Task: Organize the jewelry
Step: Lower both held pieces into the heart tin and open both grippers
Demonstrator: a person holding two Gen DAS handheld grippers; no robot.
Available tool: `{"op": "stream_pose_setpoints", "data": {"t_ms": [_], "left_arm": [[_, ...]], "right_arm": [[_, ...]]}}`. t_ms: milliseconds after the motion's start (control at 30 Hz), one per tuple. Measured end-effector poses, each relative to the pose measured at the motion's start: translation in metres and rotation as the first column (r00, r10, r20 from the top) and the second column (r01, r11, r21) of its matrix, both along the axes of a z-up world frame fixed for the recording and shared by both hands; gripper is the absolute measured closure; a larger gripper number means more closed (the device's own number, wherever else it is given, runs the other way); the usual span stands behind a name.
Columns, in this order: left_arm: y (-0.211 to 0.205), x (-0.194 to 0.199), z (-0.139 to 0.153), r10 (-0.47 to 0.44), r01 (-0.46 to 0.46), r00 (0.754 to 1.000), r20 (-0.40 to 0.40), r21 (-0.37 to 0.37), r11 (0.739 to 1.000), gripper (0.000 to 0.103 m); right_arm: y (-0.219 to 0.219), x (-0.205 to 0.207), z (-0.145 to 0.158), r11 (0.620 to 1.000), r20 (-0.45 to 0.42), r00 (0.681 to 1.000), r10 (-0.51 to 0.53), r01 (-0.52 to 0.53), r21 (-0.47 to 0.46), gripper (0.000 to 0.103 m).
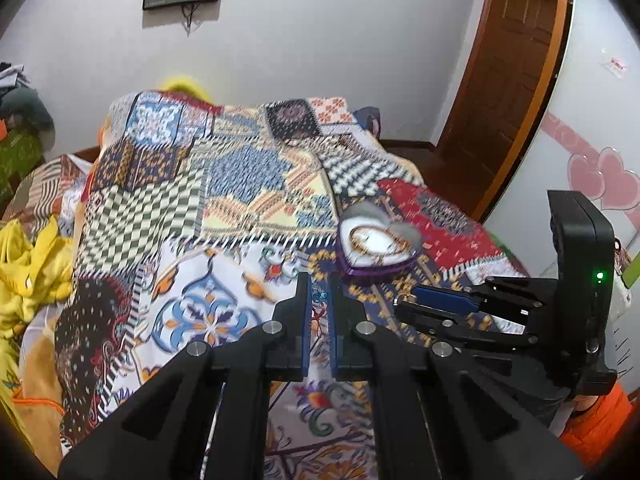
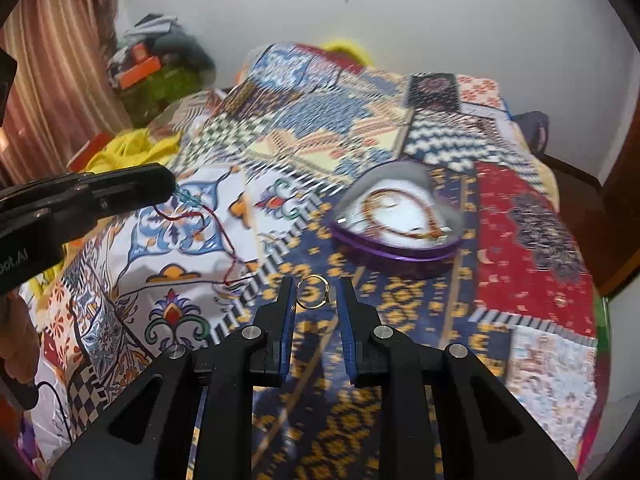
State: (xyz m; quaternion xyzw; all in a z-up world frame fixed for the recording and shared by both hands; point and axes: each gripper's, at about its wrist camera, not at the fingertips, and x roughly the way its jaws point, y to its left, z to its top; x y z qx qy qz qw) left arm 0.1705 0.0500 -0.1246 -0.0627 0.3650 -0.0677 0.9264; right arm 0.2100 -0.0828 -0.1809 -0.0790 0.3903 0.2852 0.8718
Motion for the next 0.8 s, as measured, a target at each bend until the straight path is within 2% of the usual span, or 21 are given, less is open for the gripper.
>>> {"op": "stream_pose_setpoints", "data": {"t_ms": [433,800], "left_arm": [[-0.03,0.036,0.042,-0.04,0.041,0.993,0.107,-0.015,0.999,0.098],[-0.047,0.074,0.034,-0.06,0.064,0.994,0.094,-0.042,0.997,0.098]], "right_arm": [[-0.045,0.013,0.044,0.987,0.091,0.988,-0.126,0.115,0.111,0.084],[-0.05,0.028,0.05,0.984,0.114,0.984,-0.136,0.12,0.131,0.084]]}}
